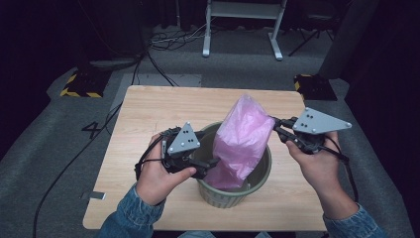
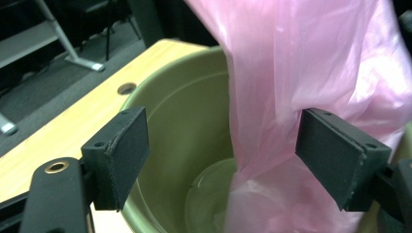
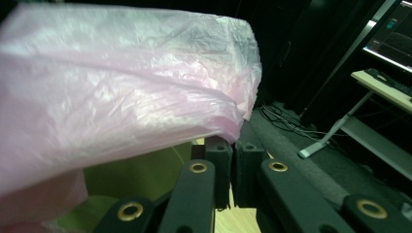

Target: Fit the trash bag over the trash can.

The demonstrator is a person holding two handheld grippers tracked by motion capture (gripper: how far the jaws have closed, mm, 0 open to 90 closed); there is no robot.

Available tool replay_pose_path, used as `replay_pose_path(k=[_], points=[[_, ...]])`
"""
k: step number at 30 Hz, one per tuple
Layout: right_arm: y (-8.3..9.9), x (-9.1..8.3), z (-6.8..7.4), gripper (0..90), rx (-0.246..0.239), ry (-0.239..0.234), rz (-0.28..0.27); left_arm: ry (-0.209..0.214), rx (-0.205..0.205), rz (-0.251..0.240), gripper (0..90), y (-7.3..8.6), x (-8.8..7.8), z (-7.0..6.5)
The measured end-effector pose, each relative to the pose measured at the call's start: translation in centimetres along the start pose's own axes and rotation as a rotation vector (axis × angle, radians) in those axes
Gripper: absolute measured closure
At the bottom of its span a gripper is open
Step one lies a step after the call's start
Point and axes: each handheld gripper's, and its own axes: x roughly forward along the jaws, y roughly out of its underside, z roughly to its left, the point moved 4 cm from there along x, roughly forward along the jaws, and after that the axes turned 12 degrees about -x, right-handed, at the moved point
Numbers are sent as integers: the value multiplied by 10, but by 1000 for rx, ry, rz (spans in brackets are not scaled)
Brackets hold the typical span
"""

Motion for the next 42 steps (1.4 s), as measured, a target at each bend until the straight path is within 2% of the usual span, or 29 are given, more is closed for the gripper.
replay_pose_path(k=[3,6,10,14,18,23,25,27,30,32,35,36,39,42], points=[[0,3,4,880,-29,2,13,6,-15,-21,202,-3,-6,2],[0,4,5,880,-70,20,39,-4,-14,-22,201,-4,-12,6],[1,1,0,879,-73,39,40,-14,-19,-27,203,-4,-18,9],[0,1,-1,875,-84,37,40,-22,-35,-66,214,-13,-23,9],[-7,7,8,873,-119,21,44,-11,-36,-77,224,-23,-19,4],[-11,10,11,873,-103,-2,22,9,-38,-57,236,-29,-6,0],[-12,11,13,872,-96,-11,15,20,-37,-37,311,-28,-1,1],[-12,10,14,869,-88,-17,7,13,-22,-5,492,-24,3,3],[-11,9,15,852,-64,-26,-8,17,-12,22,787,-19,6,4],[-9,9,13,811,-36,-35,-13,17,0,32,894,-16,7,4],[-7,8,10,656,23,-33,-15,2,14,34,900,-13,6,5],[-5,7,8,597,58,-29,-12,0,16,31,900,-13,6,5],[-1,5,5,520,100,-21,3,-11,31,-6,900,-12,1,6],[3,1,0,476,212,-35,-7,-30,54,-44,900,-13,-3,6]])
